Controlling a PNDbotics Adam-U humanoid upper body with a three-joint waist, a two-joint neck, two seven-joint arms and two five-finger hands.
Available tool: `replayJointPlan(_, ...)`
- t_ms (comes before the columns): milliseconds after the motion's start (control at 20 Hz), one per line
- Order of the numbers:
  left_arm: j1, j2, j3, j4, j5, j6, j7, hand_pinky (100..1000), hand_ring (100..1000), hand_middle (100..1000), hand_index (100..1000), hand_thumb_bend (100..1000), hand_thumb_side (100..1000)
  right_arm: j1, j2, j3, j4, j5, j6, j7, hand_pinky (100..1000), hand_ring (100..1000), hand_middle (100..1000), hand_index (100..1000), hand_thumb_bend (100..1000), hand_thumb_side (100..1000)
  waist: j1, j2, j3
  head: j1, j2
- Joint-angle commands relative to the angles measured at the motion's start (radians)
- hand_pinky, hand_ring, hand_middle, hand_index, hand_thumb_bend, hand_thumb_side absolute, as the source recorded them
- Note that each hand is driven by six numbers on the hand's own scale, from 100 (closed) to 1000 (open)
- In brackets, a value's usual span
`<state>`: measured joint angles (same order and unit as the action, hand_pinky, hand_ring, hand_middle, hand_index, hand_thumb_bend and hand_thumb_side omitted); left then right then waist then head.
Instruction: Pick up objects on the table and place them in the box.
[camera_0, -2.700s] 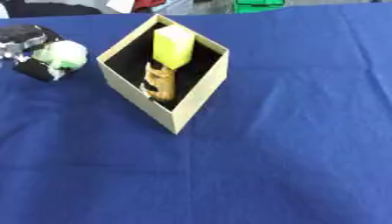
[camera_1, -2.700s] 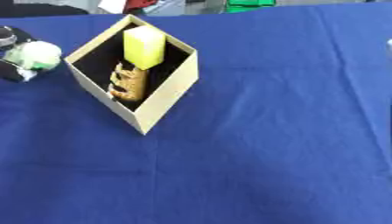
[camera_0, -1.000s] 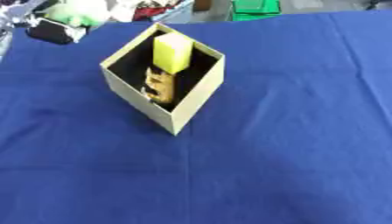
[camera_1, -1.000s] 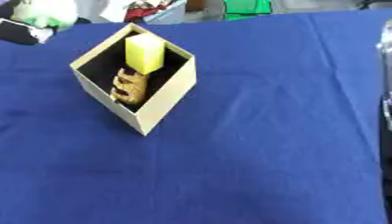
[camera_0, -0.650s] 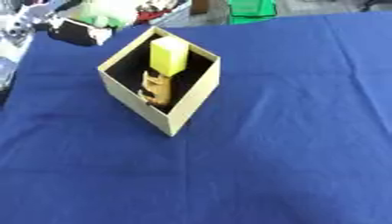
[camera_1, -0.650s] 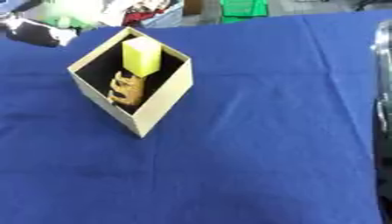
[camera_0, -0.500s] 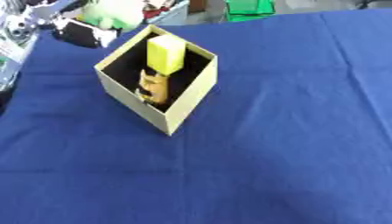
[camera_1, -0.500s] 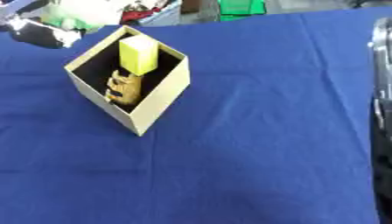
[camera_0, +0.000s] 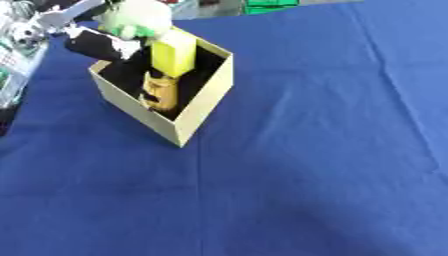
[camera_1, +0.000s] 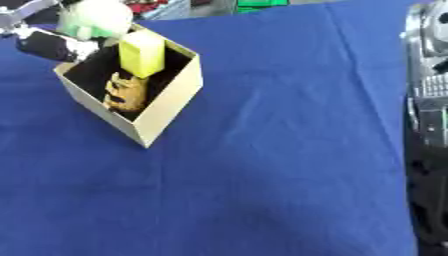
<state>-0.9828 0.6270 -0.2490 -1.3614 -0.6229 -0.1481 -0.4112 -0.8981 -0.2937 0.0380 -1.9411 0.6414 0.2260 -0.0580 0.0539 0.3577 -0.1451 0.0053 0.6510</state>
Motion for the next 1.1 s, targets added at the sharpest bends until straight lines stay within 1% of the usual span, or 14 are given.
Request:
replayJointPlan(50, -0.011, 0.008, 0.003, 0.002, 0.023, -0.013, -0.016, 638, 635, 612, 712, 100, 399, -0.019, -0.004, -0.005, -0.020, 0.002, 0.003, -0.001, 930, 987, 783, 912, 100, 749, -0.002, -0.019, -0.002, -0.013, 0.007)
replayJointPlan(150, -0.009, 0.004, 0.000, 0.009, 0.025, -0.024, -0.024, 648, 657, 633, 730, 100, 417, -0.021, -0.004, -0.005, -0.020, 0.001, 0.003, -0.001, 930, 987, 783, 911, 100, 748, -0.003, -0.017, -0.002, -0.016, 0.006)
replayJointPlan(250, -0.006, 0.001, -0.002, 0.018, 0.014, -0.036, -0.033, 661, 681, 661, 753, 100, 467, -0.022, -0.005, -0.005, -0.020, 0.001, 0.003, -0.001, 930, 988, 783, 912, 100, 749, -0.003, -0.015, -0.002, -0.015, 0.004)
replayJointPlan(500, 0.005, -0.001, 0.003, 0.053, -0.051, -0.070, -0.066, 714, 774, 752, 834, 359, 609, -0.022, -0.006, -0.006, -0.020, -0.001, 0.005, -0.002, 930, 988, 782, 912, 100, 749, -0.005, -0.013, 0.004, -0.010, 0.002)
replayJointPlan(550, 0.006, -0.002, 0.005, 0.059, -0.067, -0.077, -0.073, 730, 800, 783, 857, 438, 635, -0.022, -0.006, -0.006, -0.020, -0.001, 0.005, -0.002, 930, 988, 782, 912, 100, 750, -0.005, -0.013, 0.004, -0.007, 0.000)
replayJointPlan(600, 0.008, -0.002, 0.007, 0.065, -0.086, -0.084, -0.079, 742, 816, 802, 871, 490, 658, -0.021, -0.006, -0.006, -0.020, -0.002, 0.005, -0.002, 930, 988, 782, 912, 100, 750, -0.005, -0.012, 0.004, -0.004, -0.001)
replayJointPlan(650, 0.009, -0.002, 0.009, 0.071, -0.108, -0.092, -0.084, 764, 842, 833, 905, 598, 702, -0.021, -0.006, -0.006, -0.020, -0.002, 0.005, -0.002, 930, 988, 782, 912, 100, 750, -0.005, -0.012, 0.004, 0.000, -0.002)
replayJointPlan(700, 0.011, -0.003, 0.011, 0.075, -0.129, -0.099, -0.087, 777, 855, 847, 921, 668, 718, -0.021, -0.005, -0.007, -0.021, -0.002, 0.006, -0.003, 930, 988, 782, 912, 100, 750, -0.006, -0.012, 0.005, 0.003, -0.002)
replayJointPlan(750, 0.013, -0.003, 0.014, 0.080, -0.148, -0.104, -0.088, 796, 872, 865, 939, 752, 753, -0.021, -0.006, -0.007, -0.021, -0.002, 0.006, -0.003, 930, 988, 782, 912, 100, 750, -0.006, -0.012, 0.006, 0.006, -0.002)
replayJointPlan(800, 0.014, -0.002, 0.019, 0.083, -0.167, -0.105, -0.084, 804, 880, 872, 948, 807, 789, -0.020, -0.005, -0.007, -0.021, -0.002, 0.006, -0.003, 930, 989, 782, 912, 100, 750, -0.007, -0.012, 0.007, 0.009, -0.002)
replayJointPlan(850, 0.014, -0.003, 0.024, 0.086, -0.184, -0.104, -0.077, 816, 892, 882, 962, 876, 850, -0.020, -0.005, -0.007, -0.021, -0.003, 0.006, -0.003, 930, 989, 782, 912, 100, 750, -0.008, -0.012, 0.009, 0.012, -0.002)
replayJointPlan(900, 0.015, -0.003, 0.028, 0.088, -0.198, -0.102, -0.069, 820, 896, 886, 966, 912, 877, -0.020, -0.004, -0.007, -0.021, -0.003, 0.006, -0.003, 930, 989, 782, 912, 100, 750, -0.008, -0.012, 0.010, 0.014, -0.002)
replayJointPlan(950, 0.015, -0.002, 0.031, 0.089, -0.212, -0.099, -0.060, 827, 903, 891, 971, 980, 917, -0.019, -0.004, -0.007, -0.022, -0.003, 0.006, -0.003, 930, 989, 782, 912, 100, 750, -0.008, -0.012, 0.011, 0.017, -0.002)
replayJointPlan(1100, 0.016, -0.002, 0.041, 0.089, -0.245, -0.078, -0.022, 825, 904, 889, 967, 1000, 952, -0.018, -0.003, -0.007, -0.022, -0.004, 0.007, -0.003, 930, 990, 782, 913, 100, 751, -0.010, -0.013, 0.014, 0.025, 0.000)
